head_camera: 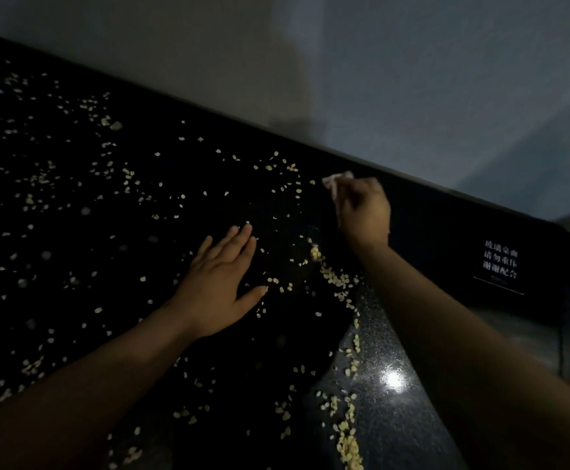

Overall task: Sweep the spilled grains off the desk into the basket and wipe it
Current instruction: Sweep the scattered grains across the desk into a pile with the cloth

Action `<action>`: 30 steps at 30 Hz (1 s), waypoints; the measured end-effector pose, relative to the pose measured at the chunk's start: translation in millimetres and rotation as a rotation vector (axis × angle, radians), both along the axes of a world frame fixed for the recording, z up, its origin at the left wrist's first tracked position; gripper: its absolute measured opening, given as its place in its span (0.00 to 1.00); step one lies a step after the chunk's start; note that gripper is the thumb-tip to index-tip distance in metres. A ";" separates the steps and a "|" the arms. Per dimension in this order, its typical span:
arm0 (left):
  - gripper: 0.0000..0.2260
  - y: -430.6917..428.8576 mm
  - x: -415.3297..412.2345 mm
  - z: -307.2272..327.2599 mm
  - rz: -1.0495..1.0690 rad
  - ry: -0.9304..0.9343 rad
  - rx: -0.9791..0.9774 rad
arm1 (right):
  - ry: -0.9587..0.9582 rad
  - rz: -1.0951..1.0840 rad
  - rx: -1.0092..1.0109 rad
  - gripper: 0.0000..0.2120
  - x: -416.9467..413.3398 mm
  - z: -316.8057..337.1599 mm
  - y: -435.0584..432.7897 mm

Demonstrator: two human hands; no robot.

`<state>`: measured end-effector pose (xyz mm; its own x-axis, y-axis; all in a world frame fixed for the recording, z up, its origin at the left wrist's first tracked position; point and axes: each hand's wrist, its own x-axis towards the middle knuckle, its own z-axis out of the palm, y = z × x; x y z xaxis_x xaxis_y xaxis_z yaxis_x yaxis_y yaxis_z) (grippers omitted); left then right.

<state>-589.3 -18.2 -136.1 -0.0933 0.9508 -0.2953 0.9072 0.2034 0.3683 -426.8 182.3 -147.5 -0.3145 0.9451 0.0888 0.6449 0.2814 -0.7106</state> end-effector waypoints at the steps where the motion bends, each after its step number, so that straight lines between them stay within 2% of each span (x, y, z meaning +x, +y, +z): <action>1: 0.41 -0.2 -0.4 -1.2 0.000 0.003 0.002 | -0.009 0.096 0.001 0.10 2.6 0.3 -13.6; 4: 0.41 -0.1 -1.6 -1.9 -0.012 0.028 -0.003 | 0.061 0.302 -0.144 0.10 16.7 8.8 -55.2; 6: 0.41 -0.9 -2.0 -2.1 -0.023 0.042 0.000 | 0.161 0.221 -0.206 0.09 28.3 14.2 -68.9; 8: 0.41 -1.8 -1.4 -3.0 -0.030 0.044 0.004 | 0.221 0.027 -0.187 0.10 42.8 20.9 -65.2; 10: 0.41 -1.5 -1.3 -3.8 -0.033 0.042 0.007 | 0.229 -0.105 -0.122 0.10 59.9 26.9 -52.5; 13: 0.42 -1.7 -2.2 -4.7 -0.040 0.060 0.002 | 0.188 -0.190 -0.096 0.09 78.0 21.9 -42.2; 18: 0.43 -2.1 -2.9 -3.9 -0.054 0.076 -0.020 | 0.050 -0.127 -0.036 0.10 69.6 -8.0 -69.1; 21: 0.44 -5.0 -1.1 2.2 -0.057 0.064 -0.045 | 0.082 0.024 -0.032 0.10 52.7 -9.0 -106.7; 24: 0.44 -22.0 6.7 7.8 -0.071 0.083 -0.063 | 0.138 0.138 -0.156 0.12 46.6 3.5 -138.2; 26: 0.44 -37.1 12.8 11.4 -0.081 0.090 -0.078 | 0.177 0.095 -0.152 0.11 53.2 15.4 -142.0; 30: 0.44 -54.9 17.9 12.9 -0.082 0.100 -0.085 | 0.158 -0.142 -0.035 0.10 80.9 35.7 -119.4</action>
<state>-571.4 -73.2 -123.2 -0.0494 0.9284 -0.3682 0.9532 0.1540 0.2603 -345.9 62.9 -111.9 -0.1632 0.9823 0.0924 0.5561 0.1690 -0.8138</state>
